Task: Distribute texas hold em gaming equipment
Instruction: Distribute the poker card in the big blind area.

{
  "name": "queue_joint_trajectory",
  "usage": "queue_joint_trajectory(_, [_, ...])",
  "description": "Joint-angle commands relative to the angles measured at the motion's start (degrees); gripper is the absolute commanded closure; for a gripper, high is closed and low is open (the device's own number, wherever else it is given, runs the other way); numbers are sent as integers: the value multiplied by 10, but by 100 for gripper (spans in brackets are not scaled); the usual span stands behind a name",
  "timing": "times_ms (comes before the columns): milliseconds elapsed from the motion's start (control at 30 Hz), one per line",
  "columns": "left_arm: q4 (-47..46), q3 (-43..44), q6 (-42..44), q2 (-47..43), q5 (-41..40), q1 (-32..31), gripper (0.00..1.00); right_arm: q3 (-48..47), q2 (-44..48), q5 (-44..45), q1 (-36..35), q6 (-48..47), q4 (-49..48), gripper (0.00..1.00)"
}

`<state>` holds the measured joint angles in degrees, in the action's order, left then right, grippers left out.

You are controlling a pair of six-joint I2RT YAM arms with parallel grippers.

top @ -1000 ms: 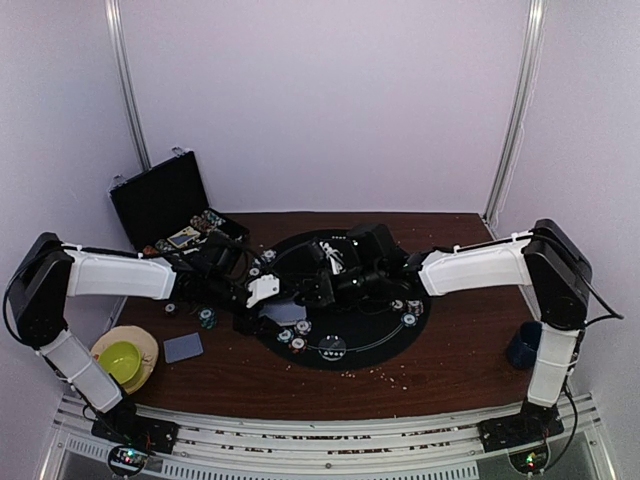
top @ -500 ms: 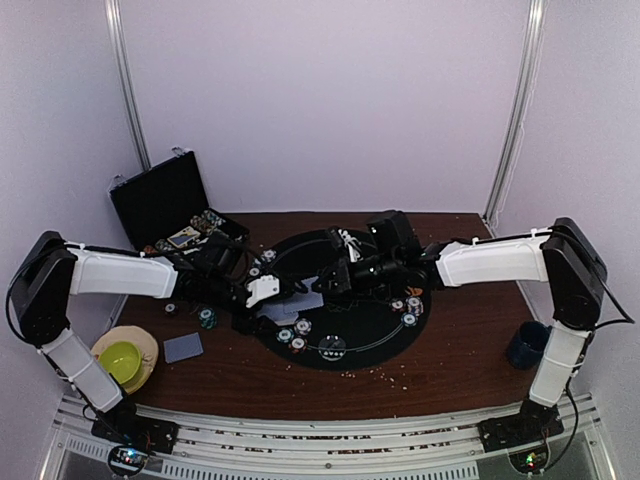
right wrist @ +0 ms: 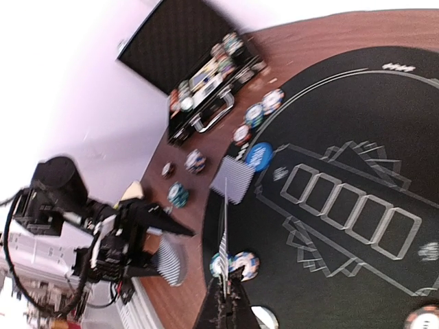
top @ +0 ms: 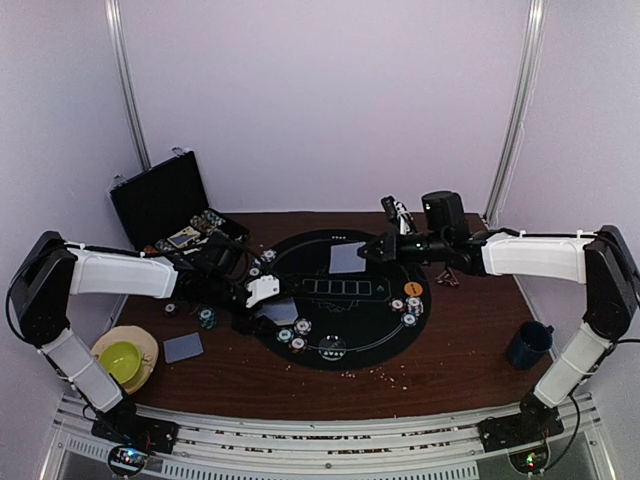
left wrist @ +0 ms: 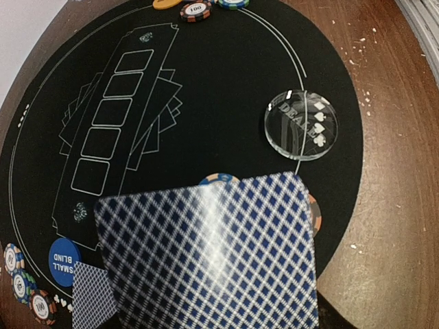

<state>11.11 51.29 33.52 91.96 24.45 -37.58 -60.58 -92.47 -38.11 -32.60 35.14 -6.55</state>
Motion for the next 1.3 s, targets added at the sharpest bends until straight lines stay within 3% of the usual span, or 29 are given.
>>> queue_joint_trajectory(0, [-13, 7, -4, 6, 2, 2, 49, 22, 16, 38, 51, 13, -16, 100])
queue_joint_trajectory(167, [-12, 7, -4, 8, 4, 2, 49, 14, -13, 28, 121, 34, -4, 100])
queue_joint_trajectory(400, [-9, 6, -3, 3, 7, 2, 49, -59, -95, 15, 182, 2, 85, 100])
queue_joint_trajectory(733, [-8, 8, -2, 7, 7, 2, 49, -152, -202, 0, 218, -41, 163, 100])
queue_joint_trajectory(1133, [-7, 11, 0, 16, 8, 2, 49, -188, -263, 9, 255, -61, 210, 100])
queue_joint_trajectory(1267, [-8, 11, -1, 18, 7, 2, 49, -211, -281, 13, 263, -67, 218, 92])
